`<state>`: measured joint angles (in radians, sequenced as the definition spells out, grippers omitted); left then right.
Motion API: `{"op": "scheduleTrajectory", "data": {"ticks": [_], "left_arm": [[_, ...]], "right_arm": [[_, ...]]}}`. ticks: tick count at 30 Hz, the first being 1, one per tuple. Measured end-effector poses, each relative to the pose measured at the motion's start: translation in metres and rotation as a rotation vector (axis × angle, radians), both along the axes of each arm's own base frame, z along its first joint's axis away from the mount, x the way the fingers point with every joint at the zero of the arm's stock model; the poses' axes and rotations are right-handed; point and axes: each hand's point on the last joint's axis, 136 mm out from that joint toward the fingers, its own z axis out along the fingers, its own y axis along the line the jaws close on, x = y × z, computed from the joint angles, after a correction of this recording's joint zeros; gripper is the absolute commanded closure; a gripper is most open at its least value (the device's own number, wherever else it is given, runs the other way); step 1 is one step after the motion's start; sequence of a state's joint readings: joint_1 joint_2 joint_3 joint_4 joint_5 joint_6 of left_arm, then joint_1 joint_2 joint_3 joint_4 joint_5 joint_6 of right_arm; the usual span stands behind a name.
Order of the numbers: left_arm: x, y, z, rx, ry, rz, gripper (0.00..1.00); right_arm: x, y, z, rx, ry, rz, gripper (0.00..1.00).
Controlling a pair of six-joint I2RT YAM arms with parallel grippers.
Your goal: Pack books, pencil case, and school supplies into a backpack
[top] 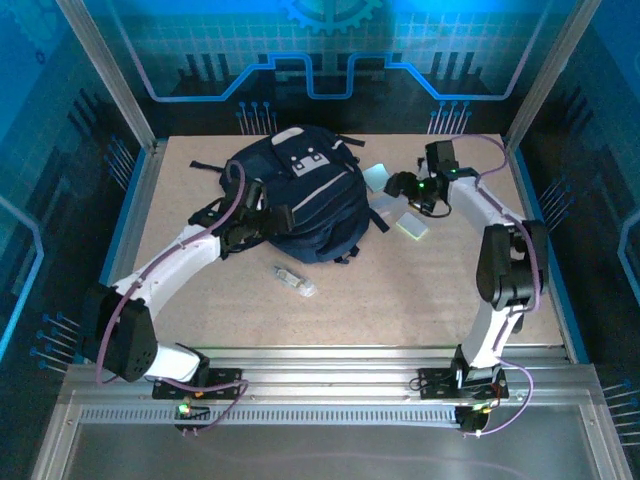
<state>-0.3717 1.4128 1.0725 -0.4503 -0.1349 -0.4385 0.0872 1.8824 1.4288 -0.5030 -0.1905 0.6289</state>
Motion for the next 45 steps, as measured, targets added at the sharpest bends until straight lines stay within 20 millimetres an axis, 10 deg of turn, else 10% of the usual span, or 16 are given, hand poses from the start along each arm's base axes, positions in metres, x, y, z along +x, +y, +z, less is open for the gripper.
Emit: {"op": "scheduleTrajectory", "data": {"ticks": [6,14,31,34,38,45], "left_arm": [[0.009,-0.007,0.024,0.010,-0.059,-0.034,0.01],[-0.004,-0.003,0.019,0.010,-0.052,-0.046,0.01],[-0.015,-0.008,0.015,-0.022,-0.036,-0.076,0.01],[-0.015,-0.010,0.016,-0.040,-0.036,-0.081,0.01],[-0.014,-0.015,0.019,-0.070,-0.039,-0.081,0.01],[-0.016,-0.020,0.019,-0.094,-0.032,-0.091,0.01]], "right_arm": [[0.035,-0.035,-0.048,-0.121,0.111,-0.091,0.18],[0.067,-0.028,-0.047,-0.247,0.112,-0.094,0.19],[0.066,-0.009,-0.084,-0.425,0.243,-0.030,0.01],[0.065,-0.008,-0.085,-0.419,0.245,-0.023,0.15],[0.064,-0.002,-0.084,-0.384,0.227,-0.014,0.58],[0.055,-0.004,-0.082,-0.315,0.192,-0.018,0.90]]}}
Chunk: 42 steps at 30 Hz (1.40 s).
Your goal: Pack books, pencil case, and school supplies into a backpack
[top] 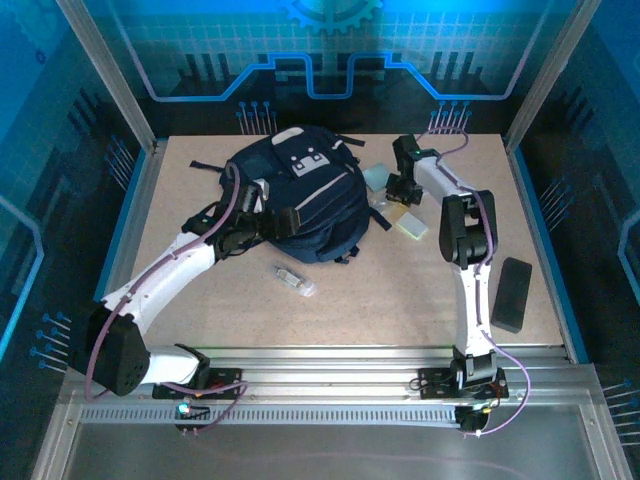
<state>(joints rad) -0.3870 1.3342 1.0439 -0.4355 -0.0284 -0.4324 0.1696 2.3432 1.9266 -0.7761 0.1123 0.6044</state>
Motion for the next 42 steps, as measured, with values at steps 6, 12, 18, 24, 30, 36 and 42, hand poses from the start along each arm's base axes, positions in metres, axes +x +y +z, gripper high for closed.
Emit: {"op": "scheduleTrajectory", "data": {"ticks": [6,12,18,24,30,36,42], "left_arm": [[0.004,-0.007,-0.003,-0.002,0.014,-0.009,0.01],[0.017,-0.024,-0.002,0.033,0.003,-0.073,0.02],[0.033,-0.039,0.003,0.125,-0.042,-0.165,0.02],[0.054,-0.058,-0.014,0.248,-0.035,-0.251,0.03],[0.070,-0.087,-0.042,0.346,-0.013,-0.341,0.05],[0.093,-0.104,-0.067,0.430,0.003,-0.377,0.05],[0.109,-0.105,-0.087,0.501,0.019,-0.367,0.38]], "right_arm": [[-0.015,-0.021,0.004,0.006,0.013,-0.014,1.00],[-0.020,-0.039,0.027,0.027,-0.017,0.027,1.00],[-0.033,-0.044,0.082,0.081,-0.110,0.104,1.00],[-0.066,-0.038,0.125,0.138,-0.181,0.164,1.00],[-0.108,-0.027,0.136,0.204,-0.184,0.196,1.00],[-0.138,-0.022,0.143,0.235,-0.195,0.210,1.00],[-0.149,-0.023,0.144,0.235,-0.201,0.210,1.00]]}}
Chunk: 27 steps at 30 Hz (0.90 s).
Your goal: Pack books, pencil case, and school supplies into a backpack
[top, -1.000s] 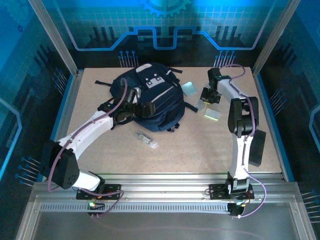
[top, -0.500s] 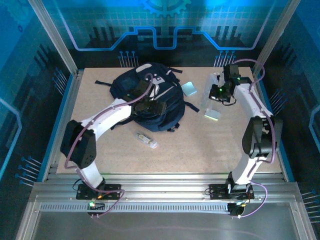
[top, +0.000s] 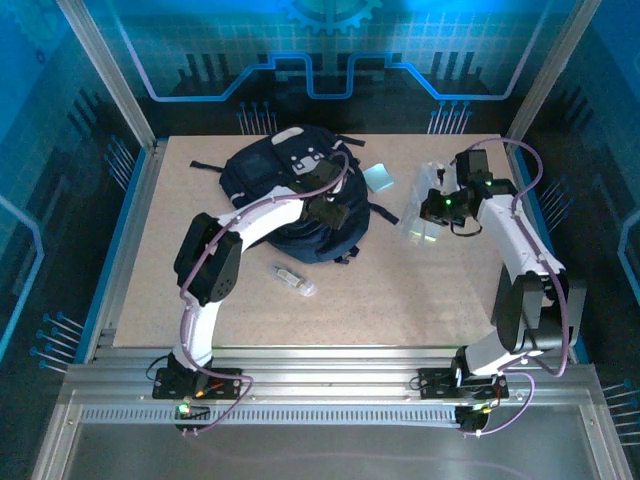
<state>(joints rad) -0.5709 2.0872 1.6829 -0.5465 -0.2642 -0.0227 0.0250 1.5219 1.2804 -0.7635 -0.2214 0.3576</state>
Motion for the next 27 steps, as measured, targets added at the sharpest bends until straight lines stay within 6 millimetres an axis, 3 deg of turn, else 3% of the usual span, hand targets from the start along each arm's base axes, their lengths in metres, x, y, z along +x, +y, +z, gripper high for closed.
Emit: {"op": "scheduleTrajectory", "data": {"ticks": [5,9,14,17,21,27], "left_arm": [[0.002,-0.001,0.006,0.007,0.003,0.001,0.63],[0.002,0.001,0.016,-0.006,0.021,0.006,0.55],[0.003,0.001,0.025,-0.057,0.051,0.009,0.54],[0.005,0.004,0.028,-0.087,0.068,0.018,0.63],[0.008,0.007,0.031,-0.119,0.079,0.020,1.00],[0.013,0.010,0.043,-0.134,0.068,0.025,1.00]], "right_arm": [[0.000,0.001,0.002,0.007,-0.007,0.003,1.00],[0.001,0.004,0.004,0.023,-0.017,0.011,1.00],[0.003,0.006,0.005,0.031,-0.026,0.015,1.00],[0.003,0.007,0.006,0.038,-0.026,0.018,1.00],[0.003,0.008,0.006,0.043,-0.027,0.020,1.00],[0.005,0.029,0.009,0.104,-0.045,0.049,1.00]]}}
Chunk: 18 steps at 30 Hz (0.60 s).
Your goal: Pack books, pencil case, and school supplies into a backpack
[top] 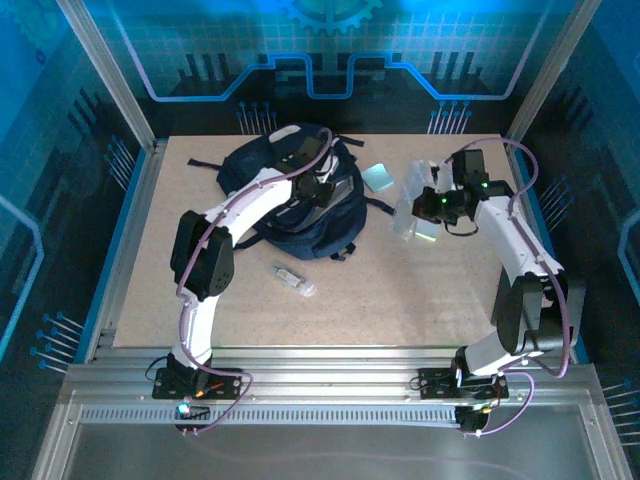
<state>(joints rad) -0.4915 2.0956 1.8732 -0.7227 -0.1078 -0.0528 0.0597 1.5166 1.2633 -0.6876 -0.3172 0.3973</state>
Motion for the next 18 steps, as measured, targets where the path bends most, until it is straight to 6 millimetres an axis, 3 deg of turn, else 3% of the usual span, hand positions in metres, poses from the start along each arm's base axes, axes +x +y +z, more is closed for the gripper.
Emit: {"op": "scheduleTrajectory", "data": {"ticks": [8,14,18], "left_arm": [[0.012,0.011,0.053,-0.010,-0.054,0.032,1.00],[0.014,0.014,0.096,-0.036,-0.101,0.038,1.00],[0.010,0.011,0.107,-0.059,-0.095,0.024,1.00]], "right_arm": [[0.014,0.068,0.012,0.155,-0.057,0.081,1.00],[0.034,0.133,-0.014,0.232,-0.012,0.131,1.00],[0.055,0.177,-0.033,0.282,0.020,0.138,1.00]]}}
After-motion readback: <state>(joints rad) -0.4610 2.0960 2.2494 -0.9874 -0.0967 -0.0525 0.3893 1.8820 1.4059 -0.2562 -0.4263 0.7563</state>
